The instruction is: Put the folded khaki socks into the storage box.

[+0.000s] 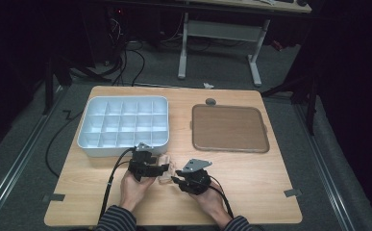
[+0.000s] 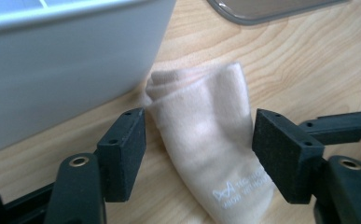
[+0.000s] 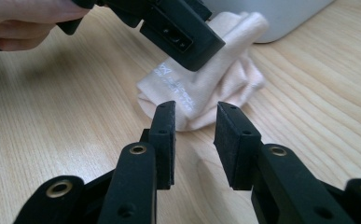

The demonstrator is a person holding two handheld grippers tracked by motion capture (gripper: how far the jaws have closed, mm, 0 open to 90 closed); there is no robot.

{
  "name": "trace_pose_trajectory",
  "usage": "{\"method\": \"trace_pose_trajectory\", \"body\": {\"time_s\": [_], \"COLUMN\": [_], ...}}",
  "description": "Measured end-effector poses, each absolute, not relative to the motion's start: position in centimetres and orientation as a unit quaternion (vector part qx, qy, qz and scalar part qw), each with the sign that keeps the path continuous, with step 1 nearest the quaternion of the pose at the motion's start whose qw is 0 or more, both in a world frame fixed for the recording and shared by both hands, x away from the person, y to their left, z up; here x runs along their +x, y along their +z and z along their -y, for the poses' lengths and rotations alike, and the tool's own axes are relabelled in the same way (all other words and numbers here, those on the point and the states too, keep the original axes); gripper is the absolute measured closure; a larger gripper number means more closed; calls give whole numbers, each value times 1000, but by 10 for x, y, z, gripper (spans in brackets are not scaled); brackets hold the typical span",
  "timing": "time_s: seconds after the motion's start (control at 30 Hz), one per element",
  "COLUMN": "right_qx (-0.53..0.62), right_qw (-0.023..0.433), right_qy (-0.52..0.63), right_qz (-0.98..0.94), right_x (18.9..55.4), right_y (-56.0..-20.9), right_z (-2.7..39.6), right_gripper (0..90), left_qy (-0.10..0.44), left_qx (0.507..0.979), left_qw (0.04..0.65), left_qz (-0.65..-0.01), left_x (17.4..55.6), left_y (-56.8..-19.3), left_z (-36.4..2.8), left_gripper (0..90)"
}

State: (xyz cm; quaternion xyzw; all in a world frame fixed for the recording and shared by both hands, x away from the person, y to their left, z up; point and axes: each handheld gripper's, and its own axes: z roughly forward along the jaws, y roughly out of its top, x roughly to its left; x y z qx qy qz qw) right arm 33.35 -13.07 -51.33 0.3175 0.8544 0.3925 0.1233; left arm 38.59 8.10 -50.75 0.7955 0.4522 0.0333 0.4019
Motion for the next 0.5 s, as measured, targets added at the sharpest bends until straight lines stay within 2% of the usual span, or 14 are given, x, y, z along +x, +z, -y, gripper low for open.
{"method": "trace_pose_trajectory", "body": {"time_s": [0.2,0.27,0.5], "right_qx": [337,346,383], "right_qw": [133,137,159], "right_qy": [400,401,399], "right_qz": [-842,-837,-818], "right_x": [332,332,334], "right_y": [-512,-512,-513], "right_z": [148,157,189], "right_gripper": [674,674,651], "left_qy": [27,31,24], "left_qx": [791,804,811], "left_qw": [390,369,363], "left_qz": [-470,-465,-457], "left_x": [395,397,398], "left_y": [-512,-515,-516], "left_z": [-77,-71,-67], "left_gripper": [353,404,471]}}
